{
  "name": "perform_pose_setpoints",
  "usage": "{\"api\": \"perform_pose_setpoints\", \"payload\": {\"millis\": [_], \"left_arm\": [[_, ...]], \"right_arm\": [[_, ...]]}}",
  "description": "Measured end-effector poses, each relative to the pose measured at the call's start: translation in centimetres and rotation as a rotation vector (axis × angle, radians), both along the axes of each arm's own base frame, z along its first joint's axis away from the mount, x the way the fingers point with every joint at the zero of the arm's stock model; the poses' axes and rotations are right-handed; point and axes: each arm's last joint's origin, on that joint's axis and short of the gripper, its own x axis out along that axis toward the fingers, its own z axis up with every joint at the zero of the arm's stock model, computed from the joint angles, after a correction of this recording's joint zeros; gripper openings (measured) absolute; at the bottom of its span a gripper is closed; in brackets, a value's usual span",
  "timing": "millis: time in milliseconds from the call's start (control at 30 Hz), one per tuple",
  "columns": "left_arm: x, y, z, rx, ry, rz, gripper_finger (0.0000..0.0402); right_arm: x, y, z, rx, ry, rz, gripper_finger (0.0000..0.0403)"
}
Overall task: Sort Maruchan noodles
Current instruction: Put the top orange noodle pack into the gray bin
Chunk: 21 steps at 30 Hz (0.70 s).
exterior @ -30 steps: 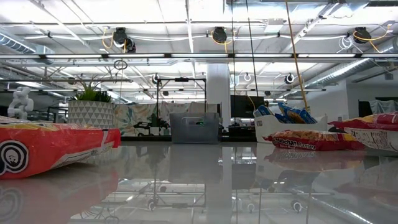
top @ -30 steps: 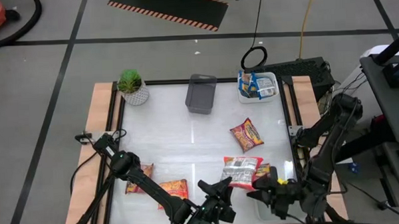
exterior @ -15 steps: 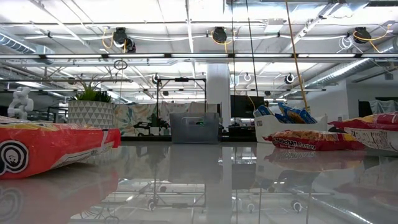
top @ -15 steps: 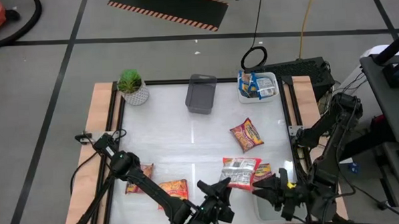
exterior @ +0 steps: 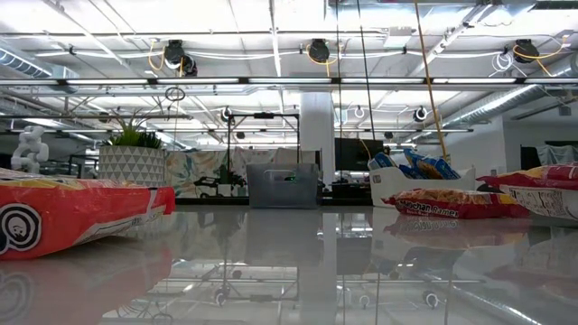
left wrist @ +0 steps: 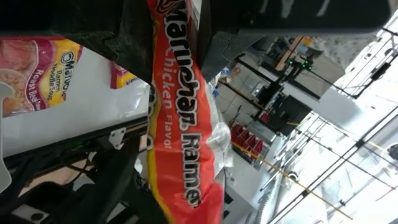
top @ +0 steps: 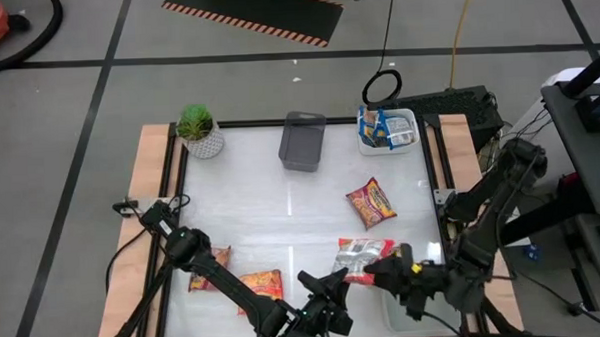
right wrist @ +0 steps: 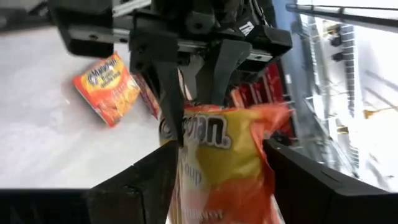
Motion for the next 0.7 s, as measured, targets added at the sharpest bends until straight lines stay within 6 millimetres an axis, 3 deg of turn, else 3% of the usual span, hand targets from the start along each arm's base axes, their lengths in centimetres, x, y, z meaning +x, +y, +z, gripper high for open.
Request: {"api": "perform_pose_setpoints", "payload": {"millis": [200, 467, 700], "left_arm": [[0.1, 0.1, -0.1, 0.015, 0.026, -0.019, 0.0097], [0.1, 0.2, -0.3, 0.025, 0.044, -0.018, 0.0097], [0.1, 0.2, -0.3, 0.008, 0.032, -0.025, 0.0097]], "right_arm": [[1.5, -1.4, -0.7, 0.018, 0.076, 0.018, 0.0226], [1.3, -1.5, -1.0, 0.08, 0.103, 0.004, 0.0224], [1.3, -1.9, -1.6, 0.132, 0.143, -0.044, 0.0173]]}}
